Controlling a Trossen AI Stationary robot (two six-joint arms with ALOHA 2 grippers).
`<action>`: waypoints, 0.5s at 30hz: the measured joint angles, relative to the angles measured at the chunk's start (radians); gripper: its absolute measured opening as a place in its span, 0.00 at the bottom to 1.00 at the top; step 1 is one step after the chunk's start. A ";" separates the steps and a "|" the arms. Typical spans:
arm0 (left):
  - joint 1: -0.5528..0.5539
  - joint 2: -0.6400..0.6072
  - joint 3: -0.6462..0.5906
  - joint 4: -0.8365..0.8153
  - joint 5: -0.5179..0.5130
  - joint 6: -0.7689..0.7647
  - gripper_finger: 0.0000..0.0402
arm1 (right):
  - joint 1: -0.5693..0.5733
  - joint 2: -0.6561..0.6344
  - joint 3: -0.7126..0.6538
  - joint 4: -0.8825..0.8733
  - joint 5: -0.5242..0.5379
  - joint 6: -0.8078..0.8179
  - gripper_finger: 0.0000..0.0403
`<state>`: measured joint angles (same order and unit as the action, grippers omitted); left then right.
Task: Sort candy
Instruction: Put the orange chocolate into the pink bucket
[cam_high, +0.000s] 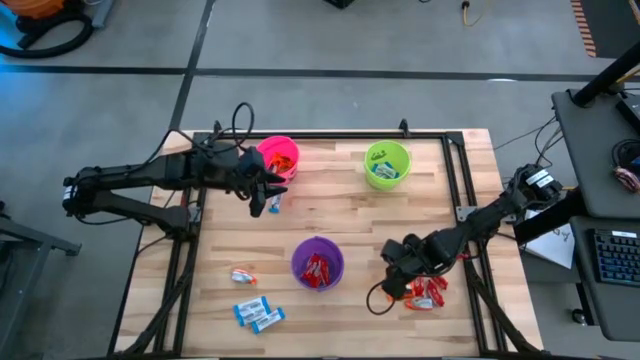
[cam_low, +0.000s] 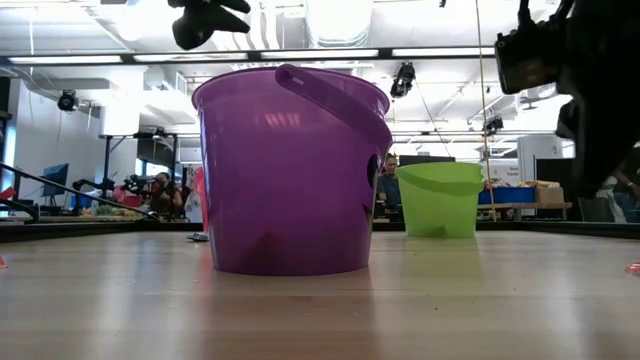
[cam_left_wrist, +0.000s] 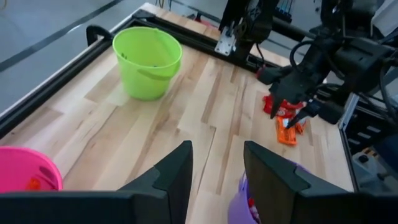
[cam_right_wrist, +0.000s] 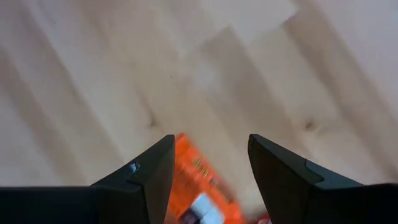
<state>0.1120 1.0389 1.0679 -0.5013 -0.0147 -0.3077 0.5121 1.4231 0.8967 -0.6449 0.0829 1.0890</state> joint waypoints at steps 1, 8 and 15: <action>0.000 0.000 0.000 -0.005 0.000 0.000 0.32 | 0.000 0.000 0.000 0.000 -0.025 0.011 0.49; 0.000 0.000 0.000 -0.011 0.000 0.001 0.32 | 0.000 0.000 0.000 0.000 -0.085 0.029 0.49; 0.000 0.001 0.000 -0.011 0.000 0.007 0.32 | 0.000 0.000 0.000 0.008 -0.074 0.044 0.49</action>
<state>0.1120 1.0397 1.0679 -0.5121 -0.0151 -0.3010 0.5121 1.4231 0.8963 -0.6372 0.0090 1.1332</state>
